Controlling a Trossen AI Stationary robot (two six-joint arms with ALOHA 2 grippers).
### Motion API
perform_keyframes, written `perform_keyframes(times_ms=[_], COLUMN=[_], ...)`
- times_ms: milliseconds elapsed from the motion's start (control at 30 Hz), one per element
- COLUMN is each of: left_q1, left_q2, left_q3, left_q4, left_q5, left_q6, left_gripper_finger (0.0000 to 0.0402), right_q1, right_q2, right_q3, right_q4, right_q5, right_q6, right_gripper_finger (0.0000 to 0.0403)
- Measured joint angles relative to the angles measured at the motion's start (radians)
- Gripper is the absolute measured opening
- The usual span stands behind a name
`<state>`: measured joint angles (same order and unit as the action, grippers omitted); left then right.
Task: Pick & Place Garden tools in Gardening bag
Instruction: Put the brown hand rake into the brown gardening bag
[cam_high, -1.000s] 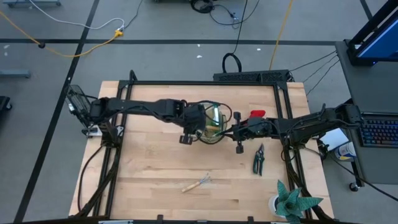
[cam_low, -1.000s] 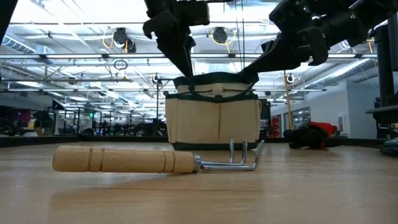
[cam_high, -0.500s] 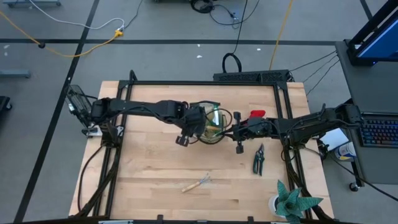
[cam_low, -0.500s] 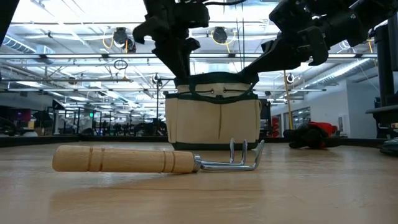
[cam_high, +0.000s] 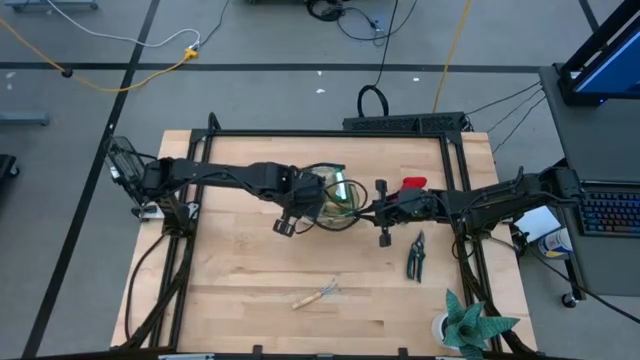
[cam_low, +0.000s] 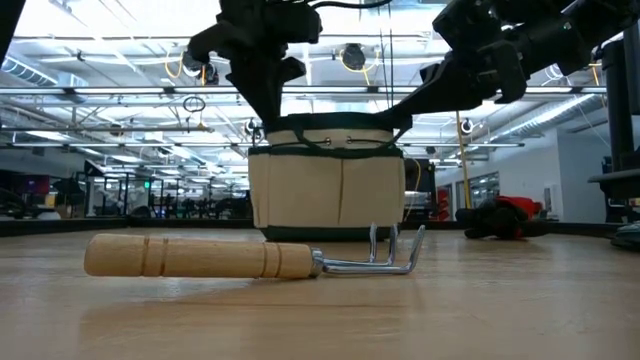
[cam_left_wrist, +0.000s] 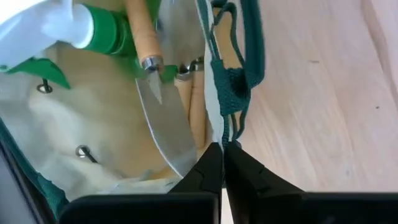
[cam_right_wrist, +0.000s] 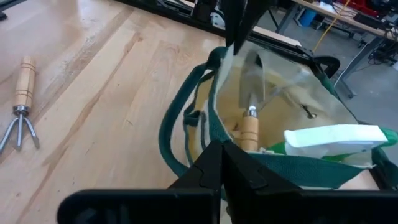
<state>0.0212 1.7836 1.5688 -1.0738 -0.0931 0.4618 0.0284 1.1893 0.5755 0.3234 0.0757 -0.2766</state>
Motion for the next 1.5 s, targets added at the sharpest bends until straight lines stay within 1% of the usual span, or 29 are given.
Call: perform_keyframes(times_ms=[67,133,233,333,367,433,467,500,600,633,700,733,767,833,867,900,967,1000,1033,1100,1133,1167,1233,1267,1300,1367,1400,1433,1500], left_q1=[-0.001,0.000,-0.002,-0.002,-0.002,-0.004,-0.001,0.003,0.007,0.002,-0.007,-0.008,-0.007,-0.008,-0.015,-0.019,-0.024,-0.016,-0.011,-0.012,-0.021,-0.028,-0.027,-0.017,-0.010,-0.011,-0.019,-0.026,-0.023], left_q2=[-0.003,-0.005,-0.006,-0.006,-0.006,-0.001,0.005,0.008,0.008,0.008,0.008,0.008,0.008,0.008,0.008,0.007,0.005,0.005,0.004,0.004,0.004,0.004,0.003,0.003,0.003,0.003,0.003,0.004,0.003], left_q3=[0.000,0.000,-0.006,-0.010,-0.010,-0.010,-0.009,-0.010,-0.010,-0.010,-0.010,-0.010,-0.010,-0.010,-0.010,-0.010,-0.010,-0.010,-0.010,-0.010,-0.010,-0.010,-0.010,-0.010,-0.010,-0.010,-0.010,-0.010,-0.010], left_q4=[0.032,0.036,0.014,0.044,0.041,0.024,0.022,0.021,0.017,0.015,0.007,0.003,-0.006,-0.015,-0.020,-0.023,-0.025,-0.027,-0.027,-0.028,-0.029,-0.026,-0.027,-0.031,-0.028,-0.031,-0.031,-0.030,-0.034], left_q5=[0.006,0.049,0.028,0.121,0.108,-0.018,-0.059,-0.061,0.064,0.064,-0.024,-0.032,-0.002,0.092,0.082,0.023,-0.132,-0.142,-0.088,0.070,0.097,0.064,-0.072,-0.104,-0.088,0.029,0.060,0.048,-0.048], left_q6=[-0.007,0.001,0.020,0.075,0.087,0.056,0.025,0.003,0.015,0.023,-0.013,-0.031,-0.022,0.055,0.086,0.093,0.034,0.010,0.005,0.044,0.061,0.069,0.045,0.027,0.022,0.044,0.056,0.059,0.033], left_gripper_finger=[0.0007,0.0005,0.0005,0.0004,0.0004,0.0005,0.0005,0.0005,0.0004,0.0004,0.0006,0.0006,0.0006,0.0004,0.0004,0.0004,0.0006,0.0006,0.0004,0.0004,0.0005,0.0006,0.0006,0.0004,0.0004,0.0005,0.0006,0.0007,0.0004], right_q1=[0.000,0.000,0.000,0.000,-0.001,0.000,0.000,0.000,-0.001,0.000,0.000,0.000,0.000,-0.001,0.000,0.000,-0.001,-0.001,-0.001,0.000,0.003,0.005,0.002,-0.002,-0.004,-0.004,-0.002,-0.001,-0.001], right_q2=[0.000,0.000,0.000,0.000,0.000,0.000,0.000,0.000,0.000,0.000,0.000,0.000,0.000,0.000,0.000,0.000,0.000,0.000,0.000,0.001,0.001,0.001,0.006,0.009,0.010,0.010,0.011,0.011,0.010], right_q3=[0.000,0.000,0.000,0.000,0.000,0.000,0.000,0.000,0.000,0.000,0.000,0.000,0.000,0.000,0.000,0.000,0.000,0.000,0.000,-0.001,-0.001,-0.001,0.001,0.001,0.001,0.000,0.000,0.000,0.000], right_q4=[0.000,-0.003,-0.005,-0.007,-0.006,-0.006,-0.005,-0.006,-0.014,-0.018,-0.017,-0.016,-0.015,-0.020,-0.022,-0.022,-0.013,-0.013,-0.015,-0.024,-0.023,-0.021,-0.016,-0.015,-0.018,-0.027,-0.028,-0.022,-0.012], right_q5=[-0.002,-0.002,-0.003,-0.039,-0.051,-0.054,-0.054,-0.054,-0.053,-0.054,-0.054,-0.054,-0.055,-0.075,-0.076,-0.063,0.030,0.053,0.038,-0.070,-0.110,-0.116,-0.027,0.001,0.007,-0.026,-0.038,-0.036,-0.018], right_q6=[0.010,0.021,0.025,0.021,0.014,0.006,0.007,0.013,0.027,0.026,0.024,0.024,0.026,0.023,0.007,-0.011,-0.003,0.024,0.044,0.030,-0.004,-0.040,-0.052,-0.034,-0.020,-0.019,-0.038,-0.052,-0.054], right_gripper_finger=[0.0000,0.0000,0.0000,0.0000,0.0000,0.0000,0.0000,0.0000,0.0000,0.0000,0.0000,0.0000,0.0000,0.0000,0.0000,0.0000,0.0000,0.0000,0.0000,0.0000,0.0000,0.0000,0.0000,0.0000,0.0000,0.0000,0.0000,0.0000,0.0000])
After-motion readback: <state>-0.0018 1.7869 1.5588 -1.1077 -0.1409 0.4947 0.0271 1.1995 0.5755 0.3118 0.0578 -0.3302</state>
